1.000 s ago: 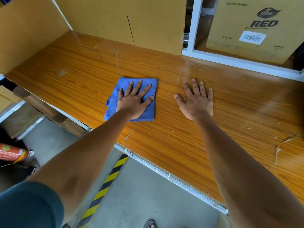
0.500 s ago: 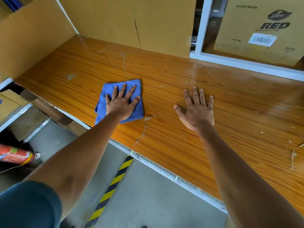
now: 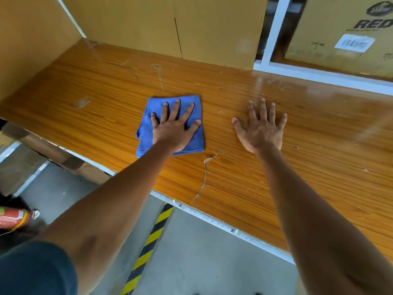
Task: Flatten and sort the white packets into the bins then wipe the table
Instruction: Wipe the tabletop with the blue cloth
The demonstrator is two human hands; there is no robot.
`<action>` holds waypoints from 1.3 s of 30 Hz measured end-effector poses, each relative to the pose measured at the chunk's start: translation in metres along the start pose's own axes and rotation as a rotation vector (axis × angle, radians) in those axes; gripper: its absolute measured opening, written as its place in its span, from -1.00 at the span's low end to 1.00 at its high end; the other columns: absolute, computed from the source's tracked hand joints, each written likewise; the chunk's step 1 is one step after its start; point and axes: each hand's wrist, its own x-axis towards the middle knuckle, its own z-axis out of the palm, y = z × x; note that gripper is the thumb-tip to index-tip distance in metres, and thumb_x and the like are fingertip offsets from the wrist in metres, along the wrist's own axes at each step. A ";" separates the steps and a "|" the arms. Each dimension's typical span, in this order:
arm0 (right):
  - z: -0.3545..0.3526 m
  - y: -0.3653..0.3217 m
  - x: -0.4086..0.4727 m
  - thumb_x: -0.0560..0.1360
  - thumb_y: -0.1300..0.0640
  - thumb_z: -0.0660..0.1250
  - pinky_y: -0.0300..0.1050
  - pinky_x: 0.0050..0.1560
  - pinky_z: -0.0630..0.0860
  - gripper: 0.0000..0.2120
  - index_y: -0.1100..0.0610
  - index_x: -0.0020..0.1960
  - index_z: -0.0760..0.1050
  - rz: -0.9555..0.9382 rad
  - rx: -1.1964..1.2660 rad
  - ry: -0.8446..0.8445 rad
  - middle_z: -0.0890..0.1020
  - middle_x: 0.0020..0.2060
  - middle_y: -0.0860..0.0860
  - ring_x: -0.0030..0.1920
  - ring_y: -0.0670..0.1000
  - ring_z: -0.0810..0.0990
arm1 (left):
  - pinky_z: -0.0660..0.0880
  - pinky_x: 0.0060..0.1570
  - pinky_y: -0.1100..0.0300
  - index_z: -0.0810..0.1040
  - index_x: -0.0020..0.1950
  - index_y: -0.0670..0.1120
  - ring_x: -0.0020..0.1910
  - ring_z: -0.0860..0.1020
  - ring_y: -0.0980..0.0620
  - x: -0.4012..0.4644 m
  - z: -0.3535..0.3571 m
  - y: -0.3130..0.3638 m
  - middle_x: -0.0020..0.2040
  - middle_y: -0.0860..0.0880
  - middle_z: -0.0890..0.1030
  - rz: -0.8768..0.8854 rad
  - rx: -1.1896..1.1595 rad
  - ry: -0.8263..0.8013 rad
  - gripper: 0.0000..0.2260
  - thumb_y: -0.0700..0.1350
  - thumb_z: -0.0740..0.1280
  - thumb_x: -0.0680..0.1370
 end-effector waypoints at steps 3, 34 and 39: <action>-0.001 -0.004 0.005 0.55 -0.49 -0.35 0.41 0.58 -0.19 -0.18 -0.10 0.70 -0.18 0.030 0.005 0.014 -0.17 0.69 0.02 0.67 0.17 -0.21 | -0.19 0.57 -0.38 -0.23 0.62 0.45 0.70 -0.24 -0.10 -0.034 0.010 0.012 0.71 0.17 -0.21 0.086 0.027 0.018 -0.33 0.57 -0.24 0.54; -0.004 -0.005 0.094 0.65 -0.31 -0.28 0.42 0.57 -0.23 -0.34 -0.10 0.69 -0.21 -0.008 0.047 0.005 -0.21 0.68 0.02 0.66 0.17 -0.28 | -0.14 0.57 -0.42 -0.19 0.65 0.41 0.71 -0.18 -0.10 0.124 -0.004 0.089 0.73 0.15 -0.15 0.301 0.045 0.067 -0.36 0.49 -0.27 0.56; -0.001 -0.003 0.106 0.66 -0.27 -0.29 0.43 0.57 -0.19 -0.36 -0.09 0.69 -0.22 -0.016 0.046 0.015 -0.21 0.68 0.03 0.67 0.19 -0.24 | -0.15 0.56 -0.40 -0.17 0.63 0.45 0.71 -0.19 -0.07 0.172 -0.018 0.105 0.72 0.17 -0.14 0.265 0.008 0.054 -0.44 0.45 -0.22 0.62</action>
